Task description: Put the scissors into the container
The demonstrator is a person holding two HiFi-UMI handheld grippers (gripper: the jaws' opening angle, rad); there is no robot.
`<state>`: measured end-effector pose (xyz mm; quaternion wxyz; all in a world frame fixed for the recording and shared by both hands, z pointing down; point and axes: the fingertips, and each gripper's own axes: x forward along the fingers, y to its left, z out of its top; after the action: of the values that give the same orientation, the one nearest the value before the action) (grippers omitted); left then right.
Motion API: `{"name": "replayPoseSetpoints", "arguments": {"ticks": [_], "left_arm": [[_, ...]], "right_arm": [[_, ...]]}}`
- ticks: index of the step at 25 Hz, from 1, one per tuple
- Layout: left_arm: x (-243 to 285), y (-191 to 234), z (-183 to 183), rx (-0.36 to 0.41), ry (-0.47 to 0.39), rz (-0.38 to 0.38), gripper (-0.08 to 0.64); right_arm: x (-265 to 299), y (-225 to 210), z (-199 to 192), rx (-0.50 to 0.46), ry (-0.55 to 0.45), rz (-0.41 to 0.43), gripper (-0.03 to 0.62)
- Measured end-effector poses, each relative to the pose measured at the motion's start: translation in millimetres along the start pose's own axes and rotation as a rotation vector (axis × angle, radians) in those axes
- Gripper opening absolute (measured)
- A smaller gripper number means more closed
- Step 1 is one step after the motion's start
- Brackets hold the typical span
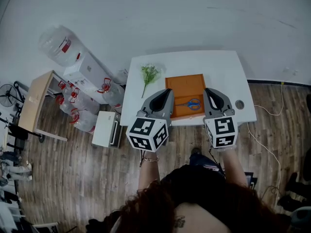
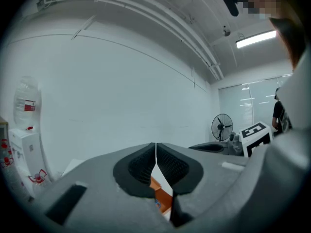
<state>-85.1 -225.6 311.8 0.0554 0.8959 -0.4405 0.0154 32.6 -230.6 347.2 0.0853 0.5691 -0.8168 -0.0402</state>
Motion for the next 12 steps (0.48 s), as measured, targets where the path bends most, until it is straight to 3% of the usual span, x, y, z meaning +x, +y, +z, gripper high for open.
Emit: {"name": "replayPoseSetpoints", "arguments": {"ticks": [12], "left_arm": [[17,-10,0,0.001,0.012,-0.017,0.021]], "right_arm": [[-1,-14,-2,0.049,-0.004,0.012,-0.003]]}}
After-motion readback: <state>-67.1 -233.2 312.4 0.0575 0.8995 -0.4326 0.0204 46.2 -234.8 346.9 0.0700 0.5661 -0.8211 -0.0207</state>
